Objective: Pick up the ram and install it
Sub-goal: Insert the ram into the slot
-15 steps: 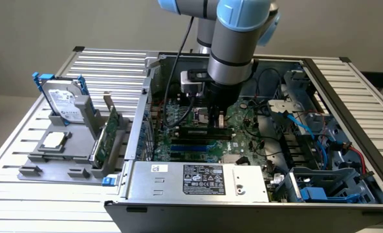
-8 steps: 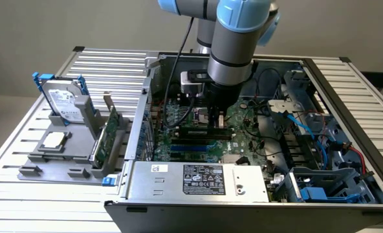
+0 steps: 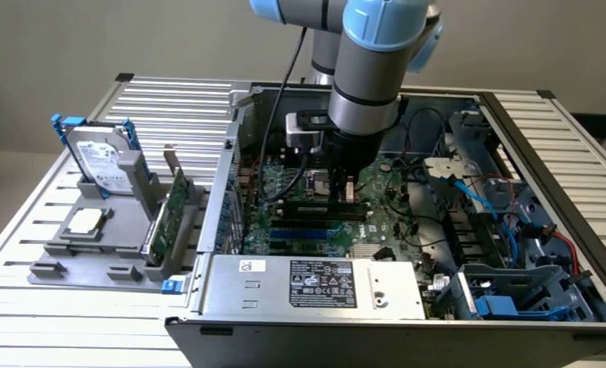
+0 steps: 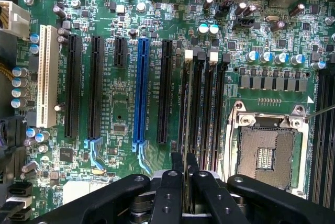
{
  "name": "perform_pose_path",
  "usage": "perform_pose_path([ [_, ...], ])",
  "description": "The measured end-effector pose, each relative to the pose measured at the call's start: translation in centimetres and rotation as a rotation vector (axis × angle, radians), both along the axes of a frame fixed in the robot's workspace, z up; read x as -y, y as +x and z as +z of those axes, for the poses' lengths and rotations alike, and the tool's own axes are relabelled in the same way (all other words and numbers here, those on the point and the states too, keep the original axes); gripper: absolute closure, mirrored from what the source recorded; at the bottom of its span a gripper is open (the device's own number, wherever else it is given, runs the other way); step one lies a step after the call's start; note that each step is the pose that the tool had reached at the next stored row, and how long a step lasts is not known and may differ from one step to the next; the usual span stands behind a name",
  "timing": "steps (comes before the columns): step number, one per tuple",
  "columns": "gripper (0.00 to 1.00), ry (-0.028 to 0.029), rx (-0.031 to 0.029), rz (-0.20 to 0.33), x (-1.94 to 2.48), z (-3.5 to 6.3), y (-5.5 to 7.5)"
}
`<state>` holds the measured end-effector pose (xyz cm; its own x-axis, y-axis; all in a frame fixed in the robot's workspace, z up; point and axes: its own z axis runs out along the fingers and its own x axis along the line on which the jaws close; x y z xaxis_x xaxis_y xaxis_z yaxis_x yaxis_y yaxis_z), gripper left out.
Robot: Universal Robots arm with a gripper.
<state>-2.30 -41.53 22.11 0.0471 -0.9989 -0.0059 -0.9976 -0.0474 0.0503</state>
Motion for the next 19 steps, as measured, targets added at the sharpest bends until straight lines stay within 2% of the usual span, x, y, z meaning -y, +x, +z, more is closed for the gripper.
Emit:
perform_pose_path([
  [11,0.86,0.0004,-0.0040,0.000,0.00,-0.13,0.02],
  [12,0.85,0.0004,-0.0040,0.000,0.00,-0.14,0.02],
  [13,0.78,0.0004,-0.0040,0.000,0.00,-0.14,0.04],
  [14,0.78,0.0004,-0.0045,0.000,0.00,-0.14,0.05],
  [16,0.67,0.0005,-0.0061,0.000,0.00,-0.15,0.05],
  [17,0.67,0.0006,-0.0077,0.000,0.00,-0.10,0.05],
  [18,0.60,0.0007,-0.0101,0.000,0.00,0.03,0.06],
  [19,0.60,0.0008,-0.0122,0.000,0.00,0.21,0.06],
])
